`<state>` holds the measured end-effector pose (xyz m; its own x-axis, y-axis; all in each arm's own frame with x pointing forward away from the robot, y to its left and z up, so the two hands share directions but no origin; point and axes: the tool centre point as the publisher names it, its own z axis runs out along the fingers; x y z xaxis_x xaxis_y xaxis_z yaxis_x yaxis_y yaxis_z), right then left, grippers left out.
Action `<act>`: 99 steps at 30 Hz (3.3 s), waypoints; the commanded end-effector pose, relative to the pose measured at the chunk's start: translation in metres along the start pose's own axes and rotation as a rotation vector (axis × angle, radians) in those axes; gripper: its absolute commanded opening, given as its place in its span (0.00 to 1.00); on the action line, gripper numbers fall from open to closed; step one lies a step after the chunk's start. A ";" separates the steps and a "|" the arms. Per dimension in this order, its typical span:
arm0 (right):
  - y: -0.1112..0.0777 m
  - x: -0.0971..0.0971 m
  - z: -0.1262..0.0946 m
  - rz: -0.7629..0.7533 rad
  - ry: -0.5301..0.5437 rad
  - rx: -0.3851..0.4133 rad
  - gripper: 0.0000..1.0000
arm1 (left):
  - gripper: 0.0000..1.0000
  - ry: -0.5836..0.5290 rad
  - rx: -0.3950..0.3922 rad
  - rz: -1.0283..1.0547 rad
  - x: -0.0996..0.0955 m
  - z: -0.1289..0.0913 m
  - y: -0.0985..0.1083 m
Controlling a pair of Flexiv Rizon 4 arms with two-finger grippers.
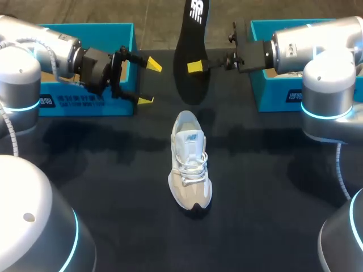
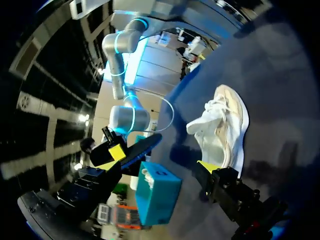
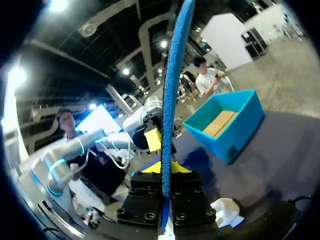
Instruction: Take the shoe out of the shoebox, open the shoe tongue, remove and reinsert the insole, then place the shoe into the shoebox
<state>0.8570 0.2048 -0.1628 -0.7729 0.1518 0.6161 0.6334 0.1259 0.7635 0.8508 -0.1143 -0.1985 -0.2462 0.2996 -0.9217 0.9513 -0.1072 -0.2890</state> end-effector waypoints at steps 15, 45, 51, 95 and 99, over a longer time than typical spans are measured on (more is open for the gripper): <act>-0.015 -0.032 0.005 -0.210 0.052 0.059 0.00 | 1.00 0.176 -0.102 -0.619 0.024 -0.007 -0.010; -0.024 -0.043 0.005 -0.329 0.099 0.069 0.00 | 1.00 0.322 -0.160 -0.728 0.043 -0.005 -0.002; -0.035 -0.050 0.005 -0.312 0.139 0.073 0.00 | 1.00 0.347 -0.238 -0.824 0.053 0.002 -0.009; -0.106 -0.074 0.049 -0.224 0.189 0.091 0.00 | 1.00 0.266 -0.479 -0.998 0.108 0.008 -0.015; -0.112 -0.074 0.050 -0.213 0.187 0.087 0.00 | 1.00 0.265 -0.483 -0.998 0.108 0.009 -0.015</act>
<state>0.8470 0.2246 -0.2993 -0.8767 -0.0724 0.4756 0.4498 0.2272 0.8637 0.8090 -0.0871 -0.2957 -0.9404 0.2458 -0.2350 0.3397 0.6469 -0.6827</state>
